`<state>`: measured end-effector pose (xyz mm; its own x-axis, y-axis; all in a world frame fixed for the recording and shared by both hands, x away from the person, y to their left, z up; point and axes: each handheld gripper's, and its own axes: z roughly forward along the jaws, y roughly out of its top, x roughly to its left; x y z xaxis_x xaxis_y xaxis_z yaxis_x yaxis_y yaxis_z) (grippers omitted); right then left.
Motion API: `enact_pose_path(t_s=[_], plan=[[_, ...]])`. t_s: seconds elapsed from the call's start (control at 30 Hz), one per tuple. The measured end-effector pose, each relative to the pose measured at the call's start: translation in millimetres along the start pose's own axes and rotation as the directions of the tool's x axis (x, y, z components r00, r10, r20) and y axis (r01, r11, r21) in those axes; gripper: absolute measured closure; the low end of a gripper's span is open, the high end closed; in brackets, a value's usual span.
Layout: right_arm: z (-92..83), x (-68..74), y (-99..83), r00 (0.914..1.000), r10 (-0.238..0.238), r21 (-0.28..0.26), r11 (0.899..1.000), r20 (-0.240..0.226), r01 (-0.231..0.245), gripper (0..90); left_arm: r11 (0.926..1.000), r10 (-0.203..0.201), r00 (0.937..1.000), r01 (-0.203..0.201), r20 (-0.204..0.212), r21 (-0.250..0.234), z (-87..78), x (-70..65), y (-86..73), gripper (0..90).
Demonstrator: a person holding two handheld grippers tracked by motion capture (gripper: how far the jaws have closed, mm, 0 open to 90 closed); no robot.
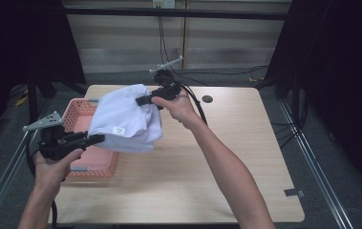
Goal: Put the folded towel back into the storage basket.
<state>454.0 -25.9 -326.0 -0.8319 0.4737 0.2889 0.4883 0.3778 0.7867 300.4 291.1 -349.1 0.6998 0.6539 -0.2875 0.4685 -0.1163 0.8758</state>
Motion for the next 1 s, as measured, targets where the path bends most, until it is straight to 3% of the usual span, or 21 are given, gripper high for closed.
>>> enact_pose_path(t_s=[0.4,0.67,0.77,0.83,1.0], plan=[[54.9,25.1,31.6,0.9994,-0.008,0.018,1.000,-0.034,0.008,70.4,0.9991,-0.039,0.9946,0.037,-0.096,-0.022,-45.9,25.8,-5.6,71.5],[94.7,39.1,43.2,0.9990,-0.002,0.041,0.999,-0.045,0.003,70.5,0.9949,-0.100,0.9822,0.096,-0.159,-0.033,-74.9,51.3,-17.9,71.6],[102.4,42.2,44.4,0.9993,0.002,0.039,0.999,-0.037,0.000,70.5,0.9937,-0.112,0.9786,0.108,-0.173,-0.029,-78.2,58.7,-22.0,71.8],[113.1,45.6,44.7,0.9997,0.002,0.041,0.999,-0.022,-0.001,70.6,0.9887,-0.149,0.9722,0.144,-0.180,-0.041,-81.1,69.6,-30.6,72.1],[132.1,47.0,38.4,0.9997,0.026,0.042,0.999,-0.002,-0.026,70.7,0.9848,-0.173,0.9608,0.172,-0.217,-0.022,-80.7,84.2,-42.3,72.2]])
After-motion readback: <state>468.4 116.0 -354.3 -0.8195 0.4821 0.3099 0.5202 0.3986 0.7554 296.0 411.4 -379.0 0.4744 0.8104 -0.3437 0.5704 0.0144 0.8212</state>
